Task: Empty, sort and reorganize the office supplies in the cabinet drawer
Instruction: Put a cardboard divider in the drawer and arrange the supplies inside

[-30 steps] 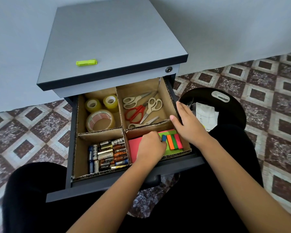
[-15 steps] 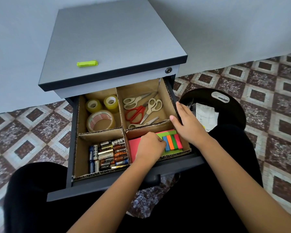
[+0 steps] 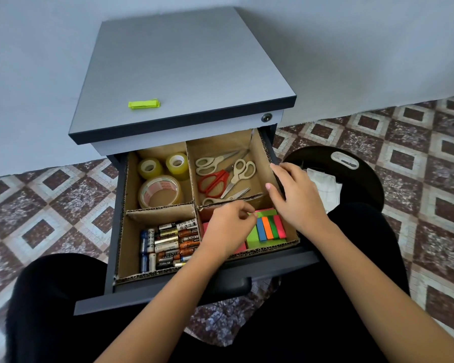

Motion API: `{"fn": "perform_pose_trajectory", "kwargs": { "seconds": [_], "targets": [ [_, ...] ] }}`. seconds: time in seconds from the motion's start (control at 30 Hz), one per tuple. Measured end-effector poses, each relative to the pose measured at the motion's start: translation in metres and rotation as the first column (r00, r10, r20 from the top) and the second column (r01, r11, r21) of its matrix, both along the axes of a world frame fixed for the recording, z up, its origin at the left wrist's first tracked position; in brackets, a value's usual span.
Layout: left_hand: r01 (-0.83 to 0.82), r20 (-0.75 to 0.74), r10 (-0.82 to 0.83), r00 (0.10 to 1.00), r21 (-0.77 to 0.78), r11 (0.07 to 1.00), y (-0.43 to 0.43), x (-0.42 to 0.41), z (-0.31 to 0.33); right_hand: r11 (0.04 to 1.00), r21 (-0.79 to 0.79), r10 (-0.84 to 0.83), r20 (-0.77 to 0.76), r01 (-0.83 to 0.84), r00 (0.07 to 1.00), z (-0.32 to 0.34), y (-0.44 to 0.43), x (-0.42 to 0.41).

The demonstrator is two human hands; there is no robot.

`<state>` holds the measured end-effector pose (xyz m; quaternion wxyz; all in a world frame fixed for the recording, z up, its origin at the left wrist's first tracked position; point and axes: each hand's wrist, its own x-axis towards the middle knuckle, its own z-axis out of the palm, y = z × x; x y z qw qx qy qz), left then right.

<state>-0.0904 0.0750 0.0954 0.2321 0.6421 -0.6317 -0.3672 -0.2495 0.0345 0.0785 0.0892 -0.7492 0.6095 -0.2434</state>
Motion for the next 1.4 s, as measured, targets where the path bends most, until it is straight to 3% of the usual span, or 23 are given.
{"fn": "perform_pose_trajectory", "kwargs": {
  "seconds": [0.23,0.63,0.87,1.03,1.27,1.4],
  "targets": [
    [0.125,0.120,-0.092,0.989,-0.298,0.946,-0.010,0.052,0.039,0.977,-0.179,0.141,0.138,-0.116,0.980,0.039,-0.013,0.026],
    [-0.096,0.234,0.300,0.925,-0.619,0.780,-0.063,0.162,0.083,0.921,-0.196,0.345,0.012,-0.336,0.939,0.106,-0.070,0.118],
    [-0.073,0.339,0.279,0.898,-0.511,0.856,-0.096,0.187,0.101,0.915,-0.068,0.395,-0.054,-0.398,0.917,0.119,-0.108,0.163],
    [-0.062,0.400,0.244,0.883,-0.417,0.907,-0.120,0.189,0.101,0.937,0.048,0.350,-0.141,-0.347,0.926,0.122,-0.127,0.178],
    [-0.051,0.533,0.197,0.823,-0.275,0.960,-0.144,0.183,0.106,0.950,0.067,0.313,-0.208,-0.306,0.927,0.120,-0.135,0.190],
    [-0.025,0.506,0.177,0.844,-0.293,0.956,-0.145,0.180,0.106,0.959,0.049,0.282,-0.126,-0.278,0.951,0.120,-0.136,0.192]
  ]
}}
